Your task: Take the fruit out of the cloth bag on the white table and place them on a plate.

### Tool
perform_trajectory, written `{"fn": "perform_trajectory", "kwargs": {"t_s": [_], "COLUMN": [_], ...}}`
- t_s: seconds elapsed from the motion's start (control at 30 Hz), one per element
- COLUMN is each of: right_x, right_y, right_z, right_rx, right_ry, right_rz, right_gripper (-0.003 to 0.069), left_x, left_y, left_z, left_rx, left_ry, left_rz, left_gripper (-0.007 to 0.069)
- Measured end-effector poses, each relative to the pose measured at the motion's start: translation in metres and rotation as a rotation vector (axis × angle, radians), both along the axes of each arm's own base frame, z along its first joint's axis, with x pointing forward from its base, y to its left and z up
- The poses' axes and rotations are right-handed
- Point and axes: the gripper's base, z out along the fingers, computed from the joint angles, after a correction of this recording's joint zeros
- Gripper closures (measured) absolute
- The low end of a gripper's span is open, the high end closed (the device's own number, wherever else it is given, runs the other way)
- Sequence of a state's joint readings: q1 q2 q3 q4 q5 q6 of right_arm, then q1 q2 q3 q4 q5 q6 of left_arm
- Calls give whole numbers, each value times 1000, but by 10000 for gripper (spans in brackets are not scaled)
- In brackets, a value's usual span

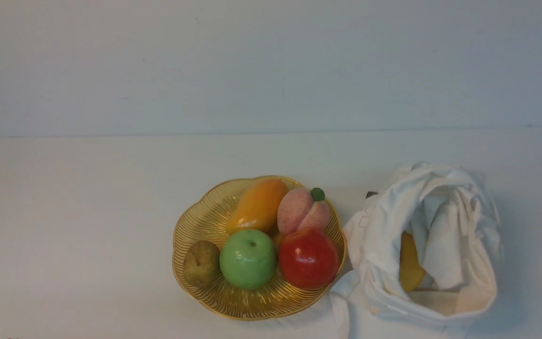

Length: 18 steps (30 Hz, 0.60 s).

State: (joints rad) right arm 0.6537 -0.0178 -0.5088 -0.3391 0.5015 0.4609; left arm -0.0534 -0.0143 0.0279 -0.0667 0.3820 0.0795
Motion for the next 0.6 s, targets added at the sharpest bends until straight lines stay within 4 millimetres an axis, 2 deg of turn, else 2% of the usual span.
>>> {"fn": "perform_trajectory", "kwargs": {"t_s": [0.3,0.6], "right_x": [-1,4], "right_y": [3,21], "right_z": [2,-21], "right_rx": [-59,-230], "right_ry": [-91,-131], "right_rz": [7,104], "right_gripper": [673,673], "left_x": [0,0], "left_y": [0,0], "left_z": [0,0], "left_rx": [-1,-1], "left_ry": [0,0], "left_rz": [0,0], "left_gripper": [632,632]}}
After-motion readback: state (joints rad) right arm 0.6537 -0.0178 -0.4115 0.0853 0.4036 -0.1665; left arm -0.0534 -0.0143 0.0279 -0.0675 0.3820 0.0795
